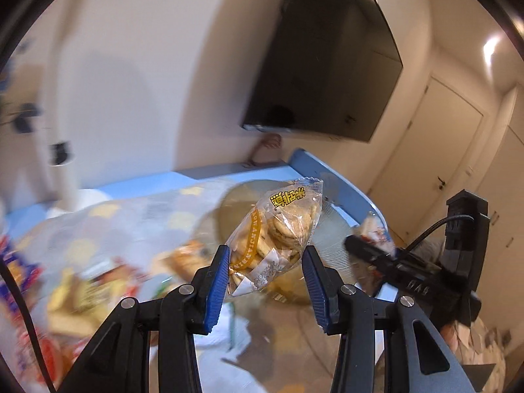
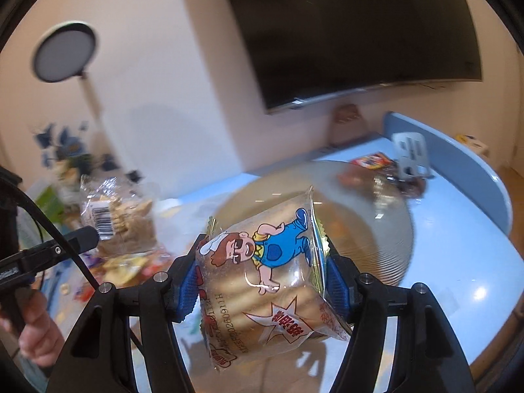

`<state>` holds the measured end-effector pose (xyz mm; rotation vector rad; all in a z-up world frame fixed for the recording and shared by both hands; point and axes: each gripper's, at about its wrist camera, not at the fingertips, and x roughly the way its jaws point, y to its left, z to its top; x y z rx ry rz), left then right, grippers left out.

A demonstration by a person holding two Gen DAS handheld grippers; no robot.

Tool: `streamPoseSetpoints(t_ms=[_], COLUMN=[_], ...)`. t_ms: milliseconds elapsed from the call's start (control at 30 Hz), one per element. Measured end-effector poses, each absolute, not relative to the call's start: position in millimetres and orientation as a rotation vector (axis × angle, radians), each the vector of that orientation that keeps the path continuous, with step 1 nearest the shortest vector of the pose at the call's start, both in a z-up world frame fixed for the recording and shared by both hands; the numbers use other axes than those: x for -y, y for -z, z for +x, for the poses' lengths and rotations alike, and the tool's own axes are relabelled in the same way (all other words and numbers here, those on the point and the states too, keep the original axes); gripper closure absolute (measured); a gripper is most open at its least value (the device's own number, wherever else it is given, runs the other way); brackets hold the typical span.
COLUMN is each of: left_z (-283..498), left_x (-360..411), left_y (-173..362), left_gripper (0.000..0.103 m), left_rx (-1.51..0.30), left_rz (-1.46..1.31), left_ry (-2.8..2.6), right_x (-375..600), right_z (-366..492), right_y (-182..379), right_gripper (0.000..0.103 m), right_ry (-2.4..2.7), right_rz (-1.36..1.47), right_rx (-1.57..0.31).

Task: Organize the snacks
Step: 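Carry both bags over the glass bowl and open both tools to drop them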

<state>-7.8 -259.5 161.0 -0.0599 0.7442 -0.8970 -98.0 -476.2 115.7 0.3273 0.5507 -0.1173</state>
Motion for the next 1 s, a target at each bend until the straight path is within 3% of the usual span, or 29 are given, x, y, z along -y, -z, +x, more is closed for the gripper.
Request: streamPoseSetpoints(t_ms=[100,233,667,1000], left_z=[8,19,-42,-60], left_x=[295,292,108,6], left_y=[-148,-140,-142,-59], left_gripper=[0.053,0.052,0.052,0.051], left_rx=[-0.776,-0.810,-0.684,-0.755], left_rz=[-0.033,-0.069,-0.129,-0.071], left_ry=[0.905,0.884,0.590,0.226], right_x=[487,480,347,282], right_z=[-93,-98,-101,-79], right_y=[-109,-113,-119,-84], right_gripper=[0.027,0.026,0.026,0.026], right_ry=[0.140,0.147,0.052,0.002], right_rz=[0.336,0.300,0.047,-0.011], right_rx=[-0.570,-0.580,-0.649,-0.699])
